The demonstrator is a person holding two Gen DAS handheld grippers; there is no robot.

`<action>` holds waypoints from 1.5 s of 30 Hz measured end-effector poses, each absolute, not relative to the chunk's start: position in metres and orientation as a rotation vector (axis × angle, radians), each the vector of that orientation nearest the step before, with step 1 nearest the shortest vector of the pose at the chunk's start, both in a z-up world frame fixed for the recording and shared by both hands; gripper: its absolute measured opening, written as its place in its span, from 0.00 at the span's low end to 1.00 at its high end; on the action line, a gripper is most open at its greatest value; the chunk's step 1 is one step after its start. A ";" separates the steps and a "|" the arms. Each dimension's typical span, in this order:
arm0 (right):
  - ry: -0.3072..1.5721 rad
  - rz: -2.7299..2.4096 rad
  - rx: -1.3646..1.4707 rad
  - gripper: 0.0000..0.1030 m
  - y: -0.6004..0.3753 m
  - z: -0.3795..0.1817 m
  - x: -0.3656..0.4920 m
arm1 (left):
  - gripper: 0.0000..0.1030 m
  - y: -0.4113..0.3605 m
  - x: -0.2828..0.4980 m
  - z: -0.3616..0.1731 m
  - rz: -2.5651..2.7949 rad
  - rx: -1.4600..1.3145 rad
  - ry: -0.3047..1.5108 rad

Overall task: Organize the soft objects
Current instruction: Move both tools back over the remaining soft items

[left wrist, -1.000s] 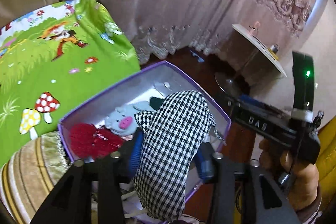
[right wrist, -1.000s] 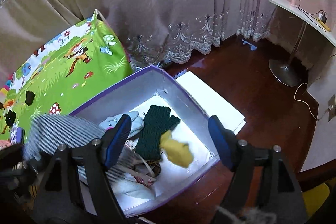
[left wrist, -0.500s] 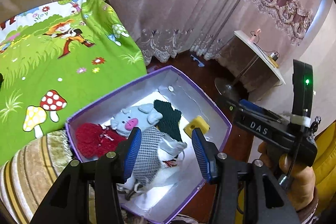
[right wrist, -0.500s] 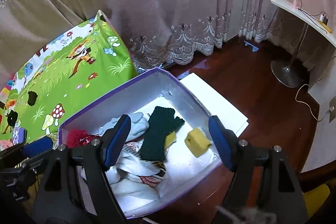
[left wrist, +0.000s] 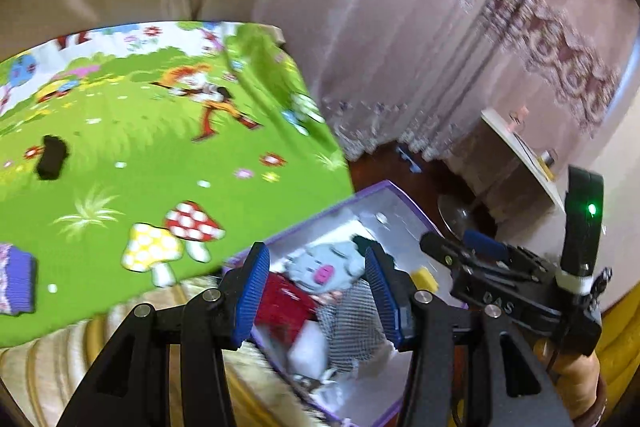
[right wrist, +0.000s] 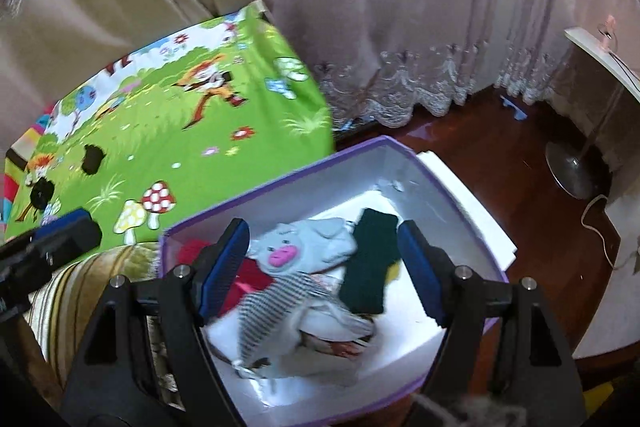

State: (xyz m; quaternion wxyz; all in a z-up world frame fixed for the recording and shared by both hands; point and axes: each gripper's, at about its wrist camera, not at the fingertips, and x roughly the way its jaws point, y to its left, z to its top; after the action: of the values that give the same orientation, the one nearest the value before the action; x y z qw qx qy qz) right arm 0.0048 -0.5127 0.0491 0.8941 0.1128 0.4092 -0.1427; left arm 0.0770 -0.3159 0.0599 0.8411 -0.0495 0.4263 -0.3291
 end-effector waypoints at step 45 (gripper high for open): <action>0.790 0.143 -0.001 0.85 -0.243 0.085 0.222 | 0.80 0.070 0.270 0.033 0.244 -0.688 0.876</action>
State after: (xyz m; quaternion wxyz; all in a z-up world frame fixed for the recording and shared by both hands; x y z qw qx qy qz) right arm 0.2225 -0.2434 0.0846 0.9206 -0.0005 0.3843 0.0696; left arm 0.2698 0.0704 0.0334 0.8417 -0.3258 0.4148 0.1154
